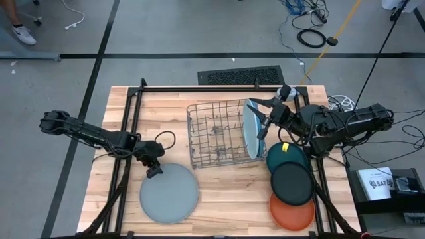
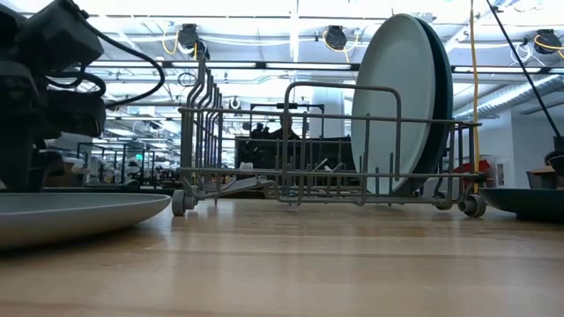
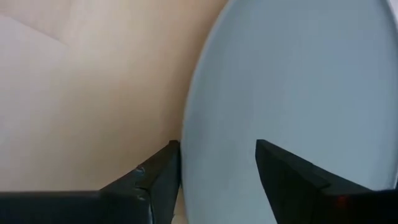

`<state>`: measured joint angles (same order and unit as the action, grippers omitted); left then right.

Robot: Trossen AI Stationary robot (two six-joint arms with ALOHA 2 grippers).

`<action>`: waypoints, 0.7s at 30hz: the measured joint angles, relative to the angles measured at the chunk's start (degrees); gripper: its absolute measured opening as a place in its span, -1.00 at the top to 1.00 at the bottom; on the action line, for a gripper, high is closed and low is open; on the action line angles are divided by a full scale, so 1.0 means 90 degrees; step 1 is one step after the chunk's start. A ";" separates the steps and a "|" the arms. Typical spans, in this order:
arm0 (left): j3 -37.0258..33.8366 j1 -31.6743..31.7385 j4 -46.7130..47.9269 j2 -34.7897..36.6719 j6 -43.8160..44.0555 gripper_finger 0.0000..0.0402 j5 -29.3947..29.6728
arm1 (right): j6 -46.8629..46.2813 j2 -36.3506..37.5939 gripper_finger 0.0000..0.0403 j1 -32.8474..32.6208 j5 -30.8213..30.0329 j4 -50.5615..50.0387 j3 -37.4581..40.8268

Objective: Sort dishes
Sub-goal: Put the gray plate into the dish rack

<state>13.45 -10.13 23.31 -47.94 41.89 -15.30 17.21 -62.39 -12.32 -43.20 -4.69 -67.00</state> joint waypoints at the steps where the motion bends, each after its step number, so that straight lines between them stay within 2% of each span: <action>1: 0.0000 0.0000 0.0005 -0.0002 -0.0077 0.03 0.0044 | 0.0000 0.0000 0.51 0.0000 0.0001 0.0000 0.0000; 9: 0.0000 0.0000 0.0015 -0.0005 -0.0377 0.28 0.0237 | 0.0002 0.0000 0.51 0.0000 0.0000 -0.0004 0.0000; 21: 0.0024 -0.0001 -0.0102 -0.0438 -0.0210 0.31 0.0149 | 0.0002 0.0000 0.51 0.0000 0.0000 -0.0004 0.0000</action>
<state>13.67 -10.14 22.39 -51.88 40.00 -13.96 17.23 -62.39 -12.32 -43.20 -4.73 -67.00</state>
